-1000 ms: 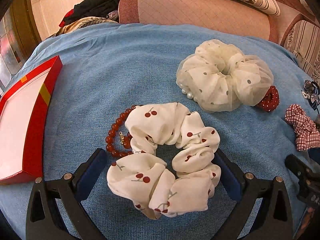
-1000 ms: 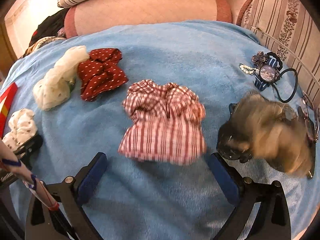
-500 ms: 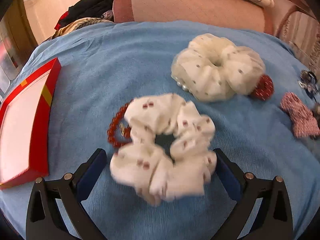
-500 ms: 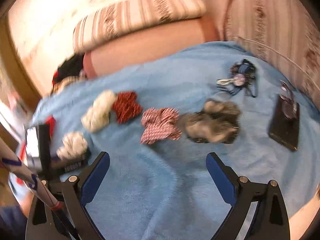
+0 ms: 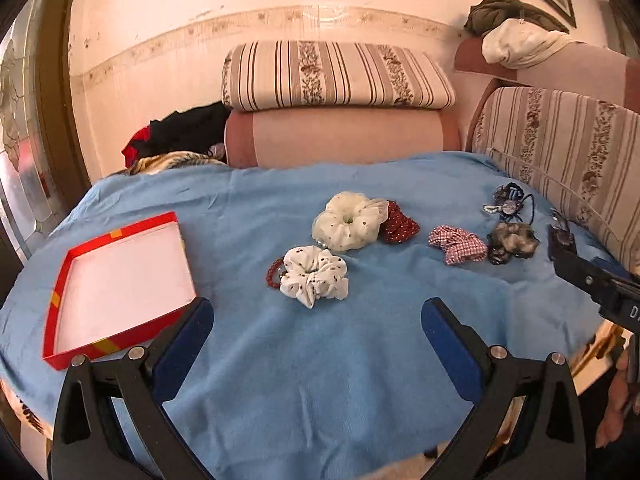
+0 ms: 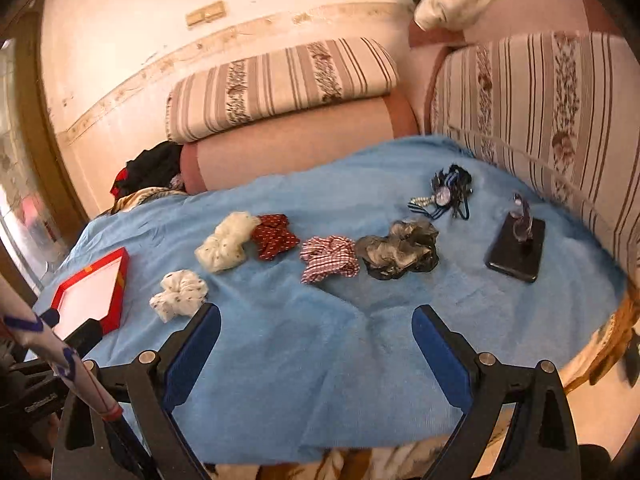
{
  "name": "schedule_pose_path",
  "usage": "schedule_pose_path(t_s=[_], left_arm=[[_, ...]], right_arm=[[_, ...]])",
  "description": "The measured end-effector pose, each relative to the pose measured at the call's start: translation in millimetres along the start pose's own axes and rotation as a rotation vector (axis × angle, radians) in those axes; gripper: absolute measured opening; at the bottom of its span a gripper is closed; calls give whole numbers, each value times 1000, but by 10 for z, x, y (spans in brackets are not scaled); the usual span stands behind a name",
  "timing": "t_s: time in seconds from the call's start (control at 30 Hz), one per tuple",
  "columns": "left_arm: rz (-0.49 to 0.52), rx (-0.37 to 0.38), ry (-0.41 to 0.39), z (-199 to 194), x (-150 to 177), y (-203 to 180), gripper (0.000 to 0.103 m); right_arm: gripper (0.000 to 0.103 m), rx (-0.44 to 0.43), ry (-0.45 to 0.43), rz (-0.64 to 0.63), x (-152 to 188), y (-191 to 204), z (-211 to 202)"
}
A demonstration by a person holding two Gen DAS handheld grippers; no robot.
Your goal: Organize jewelry
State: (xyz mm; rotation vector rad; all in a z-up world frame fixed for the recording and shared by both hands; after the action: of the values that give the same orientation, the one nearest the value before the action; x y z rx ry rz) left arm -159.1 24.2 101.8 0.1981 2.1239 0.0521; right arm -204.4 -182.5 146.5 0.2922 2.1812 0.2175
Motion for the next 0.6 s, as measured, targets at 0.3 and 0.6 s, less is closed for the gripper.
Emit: schedule_pose_path(t_s=[0.3, 0.6], left_arm=[[-19, 19, 22, -24, 171, 71, 103], [-57, 39, 82, 163, 254, 168, 103]], right_arm=[[99, 63, 46, -57, 155, 128, -2], [99, 7, 97, -100, 279, 304, 96]])
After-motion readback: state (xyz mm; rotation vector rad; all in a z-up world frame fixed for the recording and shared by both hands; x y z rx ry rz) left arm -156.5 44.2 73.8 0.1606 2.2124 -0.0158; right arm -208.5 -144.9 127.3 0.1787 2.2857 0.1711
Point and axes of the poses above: each gripper's, at about its wrist camera, not at the fingertips, and z roughly the way its jaws point, y to its left, x to its underside, the point moved 5 cm from there along z, roughly the way its jaws point, and after that the axes turned 8 degrees about -x, right-handed, at the moved point
